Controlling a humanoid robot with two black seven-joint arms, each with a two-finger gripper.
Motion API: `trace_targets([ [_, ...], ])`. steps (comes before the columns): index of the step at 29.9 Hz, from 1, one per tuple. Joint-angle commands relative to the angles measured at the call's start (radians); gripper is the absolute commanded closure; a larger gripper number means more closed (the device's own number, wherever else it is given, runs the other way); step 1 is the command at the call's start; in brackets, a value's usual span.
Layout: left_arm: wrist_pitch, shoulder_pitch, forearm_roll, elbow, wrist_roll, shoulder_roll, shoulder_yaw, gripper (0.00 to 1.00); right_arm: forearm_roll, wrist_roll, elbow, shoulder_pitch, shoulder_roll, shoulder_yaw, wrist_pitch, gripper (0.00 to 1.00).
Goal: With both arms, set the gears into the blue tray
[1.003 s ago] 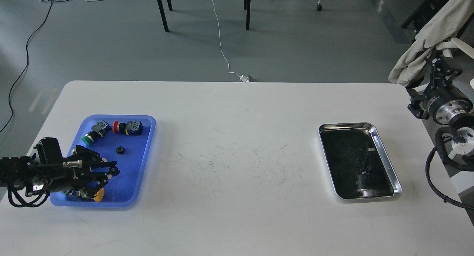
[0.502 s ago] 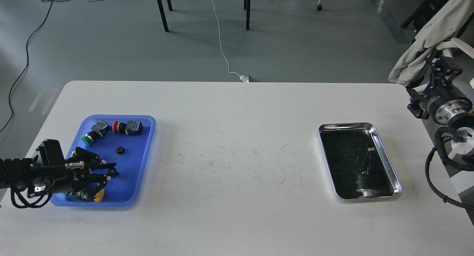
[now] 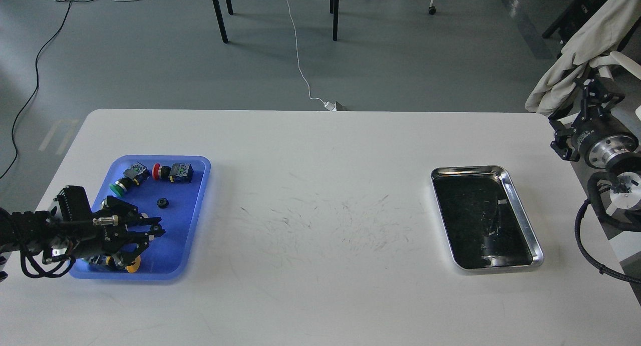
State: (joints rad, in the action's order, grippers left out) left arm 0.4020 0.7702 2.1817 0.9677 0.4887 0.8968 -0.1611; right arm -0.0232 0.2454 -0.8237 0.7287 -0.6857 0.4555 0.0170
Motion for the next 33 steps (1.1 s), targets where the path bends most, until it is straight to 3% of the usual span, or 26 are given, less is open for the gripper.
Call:
trace_targets([
  [1, 0.0, -0.003, 0.0, 0.0, 0.0, -0.01, -0.006, 0.69, 0.0, 0.0, 0.0, 0.0, 0.0, 0.0, 0.0, 0.02],
  [15, 0.0, 0.009, -0.019, -0.001, 0.0, -0.006, 0.005, 0.58, 0.0, 0.0, 0.0, 0.002, 0.006, 0.0, 0.0, 0.02],
  [24, -0.006, 0.034, -0.255, 0.002, 0.0, 0.05, 0.011, 0.54, 0.0, -0.008, -0.003, 0.0, 0.002, 0.0, -0.009, 0.01],
  [33, -0.054, 0.077, -0.63, 0.014, 0.0, 0.097, 0.037, 0.42, -0.003, -0.032, -0.018, 0.0, -0.018, 0.003, -0.015, 0.01],
])
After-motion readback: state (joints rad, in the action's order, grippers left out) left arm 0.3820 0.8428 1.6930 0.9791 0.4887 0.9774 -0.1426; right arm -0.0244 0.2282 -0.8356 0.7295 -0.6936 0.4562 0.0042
